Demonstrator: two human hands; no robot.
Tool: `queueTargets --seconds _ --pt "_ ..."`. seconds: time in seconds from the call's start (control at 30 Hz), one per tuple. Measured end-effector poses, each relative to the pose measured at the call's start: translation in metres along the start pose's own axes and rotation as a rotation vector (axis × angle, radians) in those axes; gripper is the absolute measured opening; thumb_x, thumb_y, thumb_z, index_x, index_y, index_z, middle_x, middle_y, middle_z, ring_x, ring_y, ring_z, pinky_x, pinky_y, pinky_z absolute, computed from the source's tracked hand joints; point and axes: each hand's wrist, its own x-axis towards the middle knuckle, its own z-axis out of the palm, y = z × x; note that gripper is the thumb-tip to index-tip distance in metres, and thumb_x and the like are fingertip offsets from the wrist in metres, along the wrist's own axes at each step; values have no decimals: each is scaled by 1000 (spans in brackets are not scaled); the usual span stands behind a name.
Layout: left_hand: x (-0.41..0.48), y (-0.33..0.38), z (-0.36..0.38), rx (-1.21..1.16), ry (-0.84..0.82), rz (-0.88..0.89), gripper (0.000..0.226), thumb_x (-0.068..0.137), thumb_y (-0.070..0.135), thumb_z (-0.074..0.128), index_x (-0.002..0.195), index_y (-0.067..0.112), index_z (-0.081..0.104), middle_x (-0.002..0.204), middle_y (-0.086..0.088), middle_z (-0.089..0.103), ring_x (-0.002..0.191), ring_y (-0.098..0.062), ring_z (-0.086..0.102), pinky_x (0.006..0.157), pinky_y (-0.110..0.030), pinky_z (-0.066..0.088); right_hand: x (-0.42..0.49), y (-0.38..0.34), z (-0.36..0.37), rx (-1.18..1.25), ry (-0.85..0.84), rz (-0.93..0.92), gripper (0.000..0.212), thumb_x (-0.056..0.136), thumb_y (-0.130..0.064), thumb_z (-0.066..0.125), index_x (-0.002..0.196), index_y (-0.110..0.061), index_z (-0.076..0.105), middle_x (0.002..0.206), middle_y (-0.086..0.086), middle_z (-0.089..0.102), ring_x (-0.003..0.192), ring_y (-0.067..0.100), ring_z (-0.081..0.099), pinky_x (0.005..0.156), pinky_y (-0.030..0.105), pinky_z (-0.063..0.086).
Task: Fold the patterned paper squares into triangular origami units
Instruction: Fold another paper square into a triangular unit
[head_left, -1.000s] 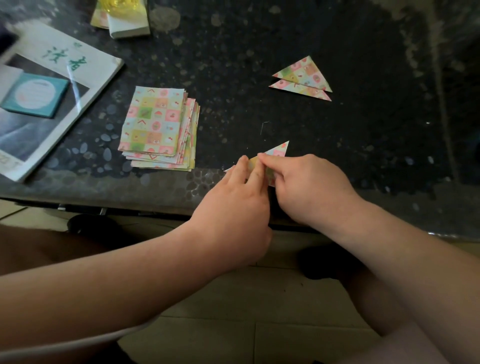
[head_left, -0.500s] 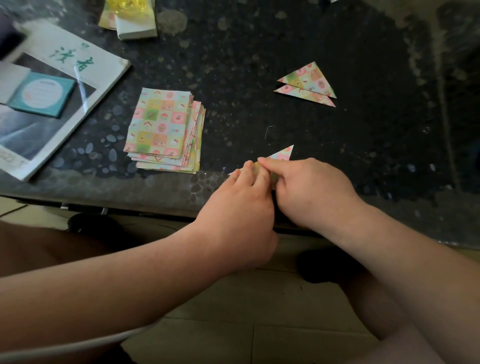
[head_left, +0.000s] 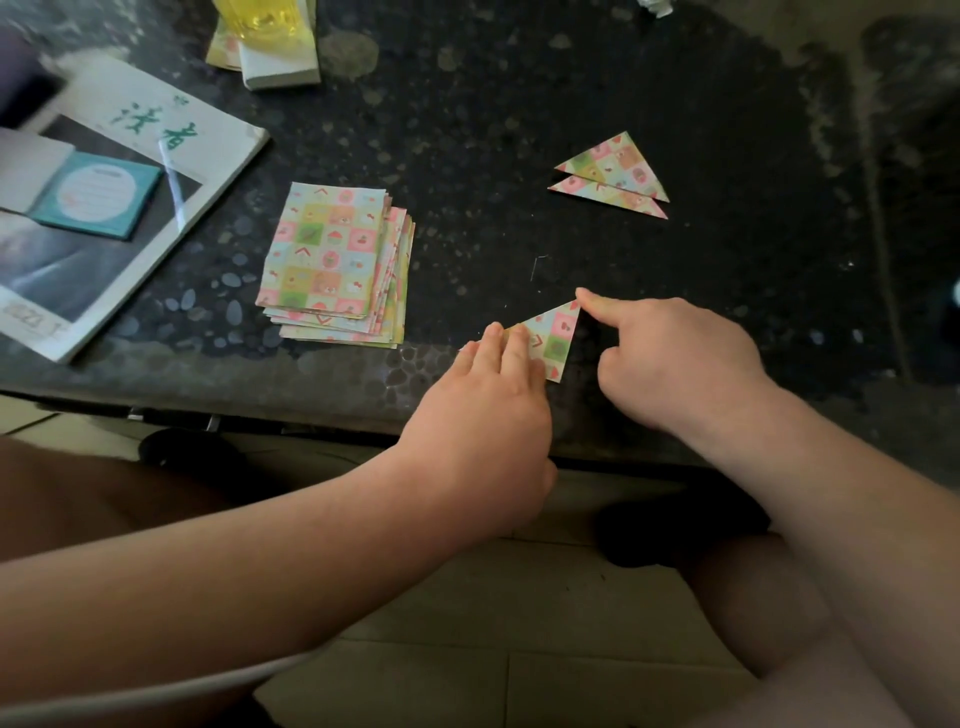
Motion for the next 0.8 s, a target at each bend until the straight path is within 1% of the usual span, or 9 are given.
queueTargets --seconds 0.1,0.17,0.3,0.4,0.47,0.53,0.63,0.73,0.8 --pt "0 1 -2 24 -50 -29 83 99 45 40 160 3 2 167 -23 -6 154 -45 -2 125 -55 13 5 0 0 -9 -18 49 74 93 -21 47 156 -52 26 144 0 58 94 20 65 64 32 54" --pt "1 2 -5 34 -93 -43 81 101 48 38 161 6 1 168 -21 -8 153 -48 0 123 -59 17 9 3 -2 -1 16 85 65 94 -24 50 156 -43 36 142 -1 60 95 20 66 64 32 53" --pt "4 4 -15 24 -153 -58 79 103 49 38 161 9 1 168 -18 -11 151 -53 4 113 -61 36 14 3 -3 167 208 -106 45 97 -32 57 142 -26 59 127 -1 67 115 21 61 89 37 53" --pt "4 5 -17 69 -153 -52 78 104 47 37 161 7 3 168 -19 -9 151 -54 6 105 -58 42 20 -8 -8 117 128 -296 47 95 -38 64 141 -28 58 134 -2 54 130 20 45 104 42 47" --pt "1 3 -17 109 -138 -47 76 104 46 36 161 7 5 168 -21 -2 151 -52 11 106 -55 40 26 -12 -13 86 18 -312 50 94 -41 67 141 -30 55 137 -4 51 132 19 41 109 44 44" --pt "-1 -2 -16 118 -70 -28 70 102 46 37 159 9 19 165 -21 17 147 -49 24 108 -52 39 32 -14 -19 110 -45 -304 46 92 -43 70 134 -30 58 126 -5 55 127 19 44 107 44 45" --pt "-4 -17 -18 11 84 -2 55 100 53 36 143 23 50 144 -2 47 124 -28 45 96 -45 44 38 -17 -26 145 -125 -274 27 88 -44 73 111 -33 62 111 -7 56 119 18 47 102 43 48" --pt "2 -35 -20 -116 160 -12 45 103 51 34 128 29 64 129 9 53 114 -19 47 94 -43 46 43 -22 -28 145 -200 -232 17 88 -43 76 97 -33 65 110 -6 59 112 17 51 95 42 52" --pt "9 -45 -19 -247 211 -51 37 104 46 41 115 29 72 121 12 57 110 -16 49 94 -41 46 45 -22 -29 193 -206 -220 14 87 -39 79 90 -31 68 104 -6 63 100 13 58 79 34 53"
